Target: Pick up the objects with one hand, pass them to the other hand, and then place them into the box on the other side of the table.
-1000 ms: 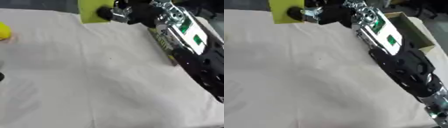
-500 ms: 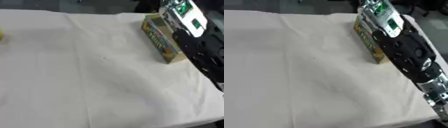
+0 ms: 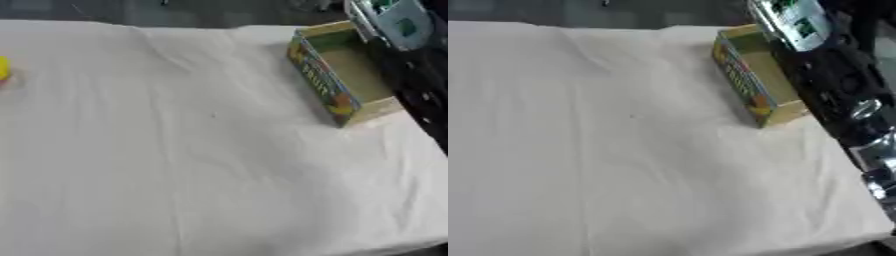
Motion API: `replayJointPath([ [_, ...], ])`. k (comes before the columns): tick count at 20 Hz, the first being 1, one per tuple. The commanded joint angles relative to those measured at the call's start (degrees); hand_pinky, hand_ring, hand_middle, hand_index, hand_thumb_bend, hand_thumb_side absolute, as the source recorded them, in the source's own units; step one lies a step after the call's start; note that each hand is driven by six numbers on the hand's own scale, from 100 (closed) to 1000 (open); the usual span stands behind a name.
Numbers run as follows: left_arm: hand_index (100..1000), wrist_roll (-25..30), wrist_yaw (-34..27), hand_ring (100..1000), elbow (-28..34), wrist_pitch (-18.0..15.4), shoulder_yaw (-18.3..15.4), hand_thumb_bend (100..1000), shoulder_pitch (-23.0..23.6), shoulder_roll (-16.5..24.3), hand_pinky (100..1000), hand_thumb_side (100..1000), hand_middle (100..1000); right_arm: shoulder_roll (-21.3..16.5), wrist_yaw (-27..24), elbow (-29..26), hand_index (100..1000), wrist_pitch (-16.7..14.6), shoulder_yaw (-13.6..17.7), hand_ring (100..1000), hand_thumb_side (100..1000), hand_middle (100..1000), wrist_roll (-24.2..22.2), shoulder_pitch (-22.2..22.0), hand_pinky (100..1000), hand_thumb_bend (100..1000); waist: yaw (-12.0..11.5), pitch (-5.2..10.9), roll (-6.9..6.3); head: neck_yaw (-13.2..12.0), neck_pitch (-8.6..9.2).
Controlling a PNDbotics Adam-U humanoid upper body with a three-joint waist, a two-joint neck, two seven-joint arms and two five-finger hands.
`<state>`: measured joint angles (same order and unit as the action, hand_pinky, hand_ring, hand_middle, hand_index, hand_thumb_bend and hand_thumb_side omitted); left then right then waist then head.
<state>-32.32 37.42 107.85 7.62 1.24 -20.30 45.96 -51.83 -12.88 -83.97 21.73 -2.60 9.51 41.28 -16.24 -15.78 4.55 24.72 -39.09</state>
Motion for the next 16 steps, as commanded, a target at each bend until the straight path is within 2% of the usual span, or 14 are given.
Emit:
replayJointPath([
  [1,848,0.7,-4.6,701,-1.3,2.3,-1.9,575,0.4,1.7,572,416,787,-4.1,4.5,2.9,481,0.4,1.7,773,156,439,-1.5,0.1,933,407,0.0,0.95,-1.09,-0.3,0.65],
  [8,839,0.2,-14.9,685,-4.0,5.5,-3.6,525,1.1,2.0,546,441,779,-6.5,10.1,6.5,483,0.4,3.2,769,145,436,-5.2,-2.6,947,414,-0.2,1.10,-0.99,-0.5,1.04],
  [12,837,-0.4,-16.3,684,-4.3,5.8,-4.0,521,1.4,2.4,545,441,777,-8.3,13.4,6.9,486,0.6,3.4,766,137,434,-8.2,-4.7,960,416,-0.3,1.16,-0.85,-0.9,1.06],
  [16,836,-0.8,-16.6,683,-4.2,6.0,-4.1,513,1.4,2.4,545,445,777,-9.6,16.7,7.0,489,0.2,3.6,763,131,433,-13.1,-6.6,971,414,-0.3,1.25,-0.65,-1.1,1.21],
])
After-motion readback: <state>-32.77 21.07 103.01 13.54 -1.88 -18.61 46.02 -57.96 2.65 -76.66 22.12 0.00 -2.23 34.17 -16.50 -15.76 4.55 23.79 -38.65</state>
